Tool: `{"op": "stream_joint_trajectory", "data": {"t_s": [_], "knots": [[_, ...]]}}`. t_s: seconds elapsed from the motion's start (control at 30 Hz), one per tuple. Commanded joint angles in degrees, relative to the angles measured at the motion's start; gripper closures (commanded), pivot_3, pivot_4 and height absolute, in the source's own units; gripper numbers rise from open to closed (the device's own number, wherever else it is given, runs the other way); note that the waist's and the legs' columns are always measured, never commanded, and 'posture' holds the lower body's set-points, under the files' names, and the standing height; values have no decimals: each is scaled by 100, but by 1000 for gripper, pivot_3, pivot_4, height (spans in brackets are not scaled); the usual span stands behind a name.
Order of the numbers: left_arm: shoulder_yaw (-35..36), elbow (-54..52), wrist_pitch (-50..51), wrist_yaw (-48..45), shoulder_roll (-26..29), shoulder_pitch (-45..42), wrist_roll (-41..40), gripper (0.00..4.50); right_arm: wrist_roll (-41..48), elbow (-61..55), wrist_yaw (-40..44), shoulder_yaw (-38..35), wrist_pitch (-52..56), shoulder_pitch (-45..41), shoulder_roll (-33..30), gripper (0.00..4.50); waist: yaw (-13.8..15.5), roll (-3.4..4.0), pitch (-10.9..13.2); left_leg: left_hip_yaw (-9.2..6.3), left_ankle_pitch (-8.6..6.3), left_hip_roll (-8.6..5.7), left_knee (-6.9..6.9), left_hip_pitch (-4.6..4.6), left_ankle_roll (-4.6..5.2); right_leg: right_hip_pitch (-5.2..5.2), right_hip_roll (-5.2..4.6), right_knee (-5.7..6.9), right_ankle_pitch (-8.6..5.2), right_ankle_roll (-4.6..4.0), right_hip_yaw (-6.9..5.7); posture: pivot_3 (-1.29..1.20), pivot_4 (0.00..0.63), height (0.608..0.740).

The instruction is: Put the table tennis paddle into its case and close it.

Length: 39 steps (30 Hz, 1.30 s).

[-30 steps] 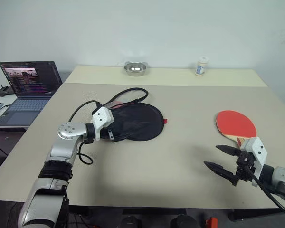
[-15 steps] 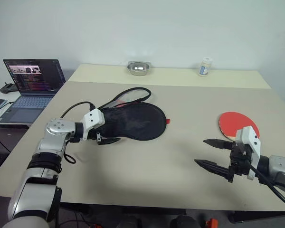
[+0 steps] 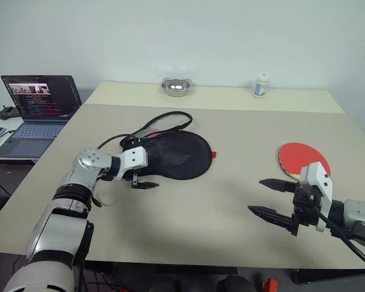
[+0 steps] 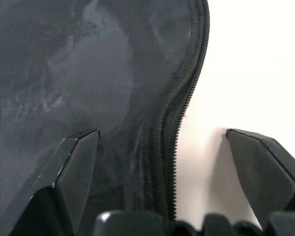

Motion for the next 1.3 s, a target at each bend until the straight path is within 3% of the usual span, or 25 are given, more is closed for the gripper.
{"op": "stream_joint_trajectory", "data": {"t_s": [0.03,0.37,0.6,0.83,1.0,1.17,1.3], "knots": [[54,224,-8,206,22,-180,81,963,-16,-116,-44,-193,-110,84,-25,0,-1,-1,0,0,0,0,0,0,0,0,0,1,0,0,-1,0,150,740],[389,-194,547,-661,-161,-64,-557,4474,-68,30,-139,-390,-186,125,-52,0,-7,-2,1,-1,0,0,1,-1,0,0,0,2,0,0,-4,0,150,740],[564,-1952,1726,-873,-476,678,-1256,4474,-12,46,-106,-730,-136,255,-132,0,-7,-2,1,-4,1,2,2,-2,-1,1,-1,2,0,-1,-2,0,150,740],[274,-4560,3961,-144,-1269,1728,-1845,4474,16,52,22,-1134,-87,612,-239,0,17,-2,1,-5,1,0,4,-1,-2,5,-4,4,0,0,3,0,150,740],[181,-4812,4575,617,-1904,1784,-1845,4474,39,-21,62,-1295,-66,789,-295,0,29,2,-2,-10,2,-1,10,5,-1,12,-2,10,0,0,0,0,150,740],[97,-4643,4575,969,-2112,1709,-1739,4474,98,-110,-57,-1328,-32,811,-261,0,3,2,-2,-10,2,-1,9,8,0,13,1,10,0,0,2,0,150,740],[120,-4503,4525,1314,-2293,1627,-1708,3418,80,-138,-125,-1301,-1,851,-246,0,13,2,-2,-11,2,-2,9,6,0,14,0,9,0,0,1,0,150,740]]}}
